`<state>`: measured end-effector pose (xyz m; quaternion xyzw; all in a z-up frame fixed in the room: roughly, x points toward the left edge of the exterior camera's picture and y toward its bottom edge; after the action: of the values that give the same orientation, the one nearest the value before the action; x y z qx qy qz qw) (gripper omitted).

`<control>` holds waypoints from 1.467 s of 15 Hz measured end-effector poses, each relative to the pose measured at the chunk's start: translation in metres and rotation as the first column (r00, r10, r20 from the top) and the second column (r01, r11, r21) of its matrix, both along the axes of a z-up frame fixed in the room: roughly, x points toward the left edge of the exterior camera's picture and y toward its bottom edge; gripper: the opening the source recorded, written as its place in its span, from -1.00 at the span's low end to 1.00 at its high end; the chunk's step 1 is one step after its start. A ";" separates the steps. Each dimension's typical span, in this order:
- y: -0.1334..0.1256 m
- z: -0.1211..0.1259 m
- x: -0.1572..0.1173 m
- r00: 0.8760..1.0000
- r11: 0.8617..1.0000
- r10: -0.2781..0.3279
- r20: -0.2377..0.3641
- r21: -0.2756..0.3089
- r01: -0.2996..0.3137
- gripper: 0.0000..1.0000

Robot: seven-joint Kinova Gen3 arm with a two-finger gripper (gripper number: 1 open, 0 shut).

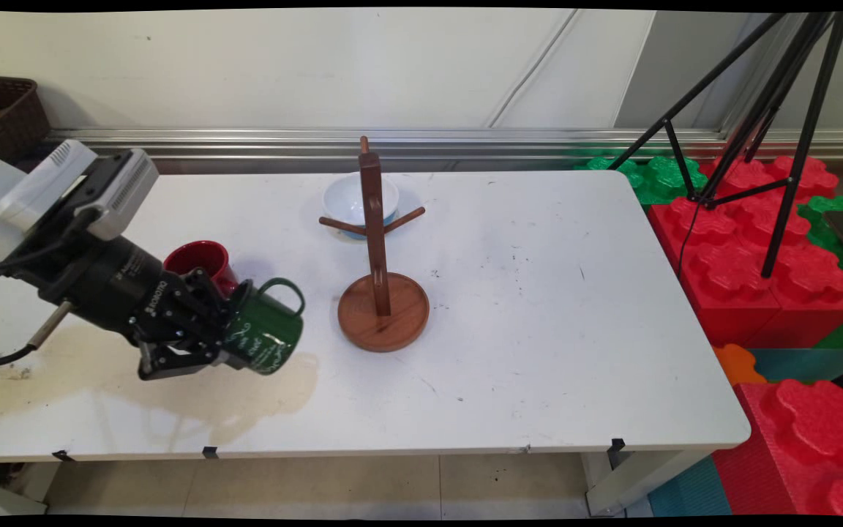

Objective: Place the picked object on the table

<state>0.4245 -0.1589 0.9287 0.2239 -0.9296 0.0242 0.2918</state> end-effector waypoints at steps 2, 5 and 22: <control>0.000 -0.002 0.005 0.999 1.000 -0.008 0.037 0.000 0.008 -1.00; -0.003 -0.008 0.014 0.994 1.000 -0.020 0.106 -0.005 0.020 -1.00; -0.019 -0.078 0.034 0.931 0.999 -0.038 0.362 -0.010 0.045 -1.00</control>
<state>0.4588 -0.1782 0.8511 0.1932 -0.9717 0.0675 0.1182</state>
